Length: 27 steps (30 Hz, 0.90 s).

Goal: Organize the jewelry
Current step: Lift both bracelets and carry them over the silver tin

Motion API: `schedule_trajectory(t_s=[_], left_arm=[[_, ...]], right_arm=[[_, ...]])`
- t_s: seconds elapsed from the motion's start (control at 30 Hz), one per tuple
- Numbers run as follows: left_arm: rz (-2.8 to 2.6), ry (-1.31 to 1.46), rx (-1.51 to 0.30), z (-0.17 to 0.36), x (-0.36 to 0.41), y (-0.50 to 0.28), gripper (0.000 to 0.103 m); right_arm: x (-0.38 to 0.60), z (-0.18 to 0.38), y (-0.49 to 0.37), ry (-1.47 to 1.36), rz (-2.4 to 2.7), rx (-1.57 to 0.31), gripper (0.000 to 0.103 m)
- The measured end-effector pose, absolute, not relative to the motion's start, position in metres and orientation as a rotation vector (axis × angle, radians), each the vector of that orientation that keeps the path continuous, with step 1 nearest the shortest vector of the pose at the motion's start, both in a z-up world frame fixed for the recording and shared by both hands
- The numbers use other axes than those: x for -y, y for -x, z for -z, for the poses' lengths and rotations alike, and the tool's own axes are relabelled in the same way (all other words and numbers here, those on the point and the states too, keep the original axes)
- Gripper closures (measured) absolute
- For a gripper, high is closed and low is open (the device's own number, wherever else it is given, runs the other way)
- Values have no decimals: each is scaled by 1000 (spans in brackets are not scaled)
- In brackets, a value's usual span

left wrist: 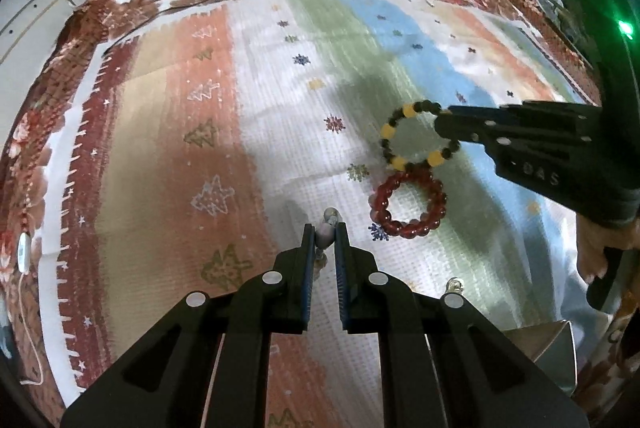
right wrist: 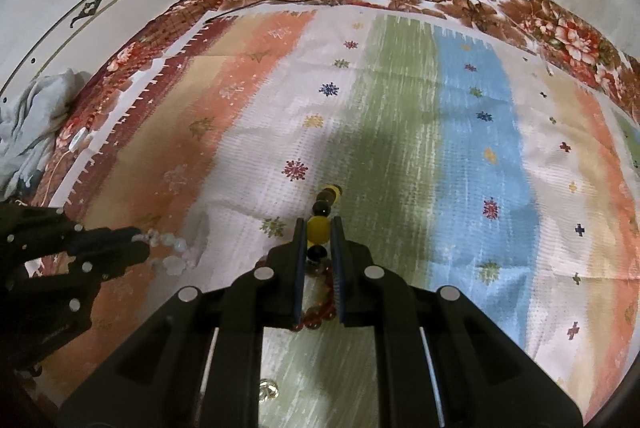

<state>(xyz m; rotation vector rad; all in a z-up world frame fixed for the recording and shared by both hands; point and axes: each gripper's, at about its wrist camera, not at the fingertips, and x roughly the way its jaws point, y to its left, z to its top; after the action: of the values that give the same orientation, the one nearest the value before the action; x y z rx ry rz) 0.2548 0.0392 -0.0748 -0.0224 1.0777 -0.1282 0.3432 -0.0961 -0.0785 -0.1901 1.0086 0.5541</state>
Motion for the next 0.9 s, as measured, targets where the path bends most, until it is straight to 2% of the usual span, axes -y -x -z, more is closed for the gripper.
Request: schedule_trajectory(t_s=[0.53, 0.9], left_arm=[[165, 43, -977, 32, -23, -229, 94], [187, 46, -942, 18, -9, -214, 94]], right_arm=[[121, 28, -294, 143, -564, -941, 90], [141, 17, -264, 134, -555, -943, 90]])
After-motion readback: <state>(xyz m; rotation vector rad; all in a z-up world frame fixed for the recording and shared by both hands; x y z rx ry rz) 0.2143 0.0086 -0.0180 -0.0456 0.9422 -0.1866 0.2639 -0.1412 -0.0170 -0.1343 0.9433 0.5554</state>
